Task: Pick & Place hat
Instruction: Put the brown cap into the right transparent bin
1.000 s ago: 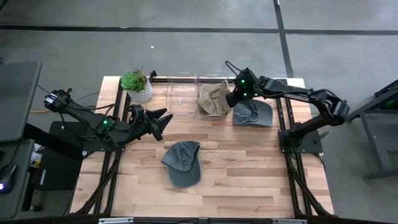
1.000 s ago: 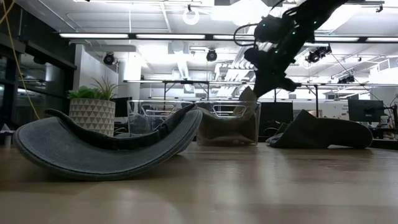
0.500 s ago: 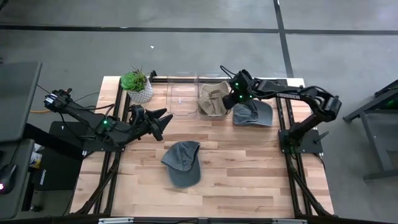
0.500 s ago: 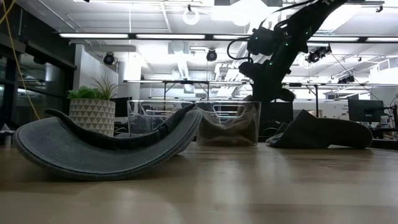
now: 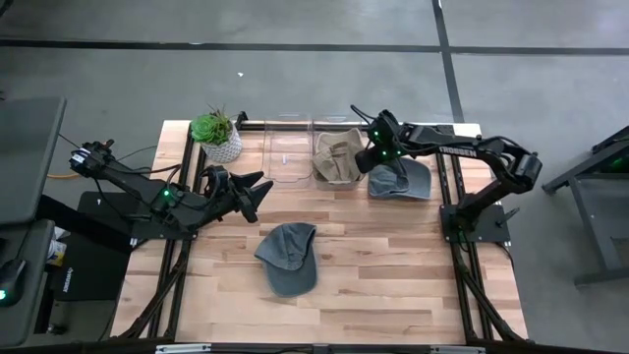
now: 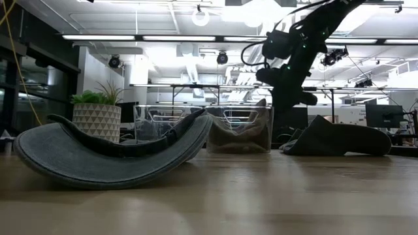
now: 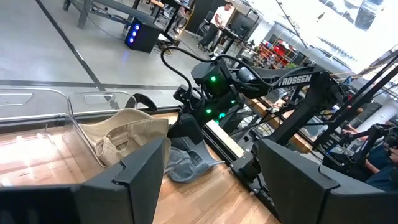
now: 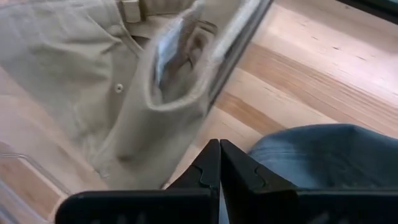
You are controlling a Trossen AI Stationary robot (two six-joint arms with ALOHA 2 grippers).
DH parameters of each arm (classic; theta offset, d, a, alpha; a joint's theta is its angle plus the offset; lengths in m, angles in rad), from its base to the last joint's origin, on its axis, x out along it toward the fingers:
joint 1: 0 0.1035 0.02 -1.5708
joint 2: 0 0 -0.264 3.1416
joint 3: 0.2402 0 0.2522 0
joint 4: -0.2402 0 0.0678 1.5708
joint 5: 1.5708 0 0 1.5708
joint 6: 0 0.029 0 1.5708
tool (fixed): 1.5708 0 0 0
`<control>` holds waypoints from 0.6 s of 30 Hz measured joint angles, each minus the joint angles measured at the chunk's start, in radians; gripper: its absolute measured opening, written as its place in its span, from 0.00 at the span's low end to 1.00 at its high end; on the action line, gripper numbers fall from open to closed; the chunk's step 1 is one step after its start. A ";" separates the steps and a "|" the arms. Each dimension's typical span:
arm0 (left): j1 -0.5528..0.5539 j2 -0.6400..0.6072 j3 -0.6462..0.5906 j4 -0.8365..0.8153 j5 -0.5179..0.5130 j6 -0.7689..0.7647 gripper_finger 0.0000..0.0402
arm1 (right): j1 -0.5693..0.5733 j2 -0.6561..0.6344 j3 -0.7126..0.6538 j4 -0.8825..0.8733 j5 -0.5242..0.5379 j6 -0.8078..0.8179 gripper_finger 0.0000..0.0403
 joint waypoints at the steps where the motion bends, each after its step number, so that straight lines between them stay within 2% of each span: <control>1: 0.000 0.000 0.000 0.000 0.000 0.000 0.60 | 0.000 0.000 0.000 -0.008 0.009 0.000 0.00; 9: 0.000 0.000 0.000 0.000 0.000 -0.001 0.60 | -0.003 -0.080 0.000 -0.014 0.021 0.000 0.00; 18: 0.000 0.000 0.000 0.000 0.000 -0.021 0.60 | -0.014 -0.166 0.000 0.009 -0.049 0.000 0.00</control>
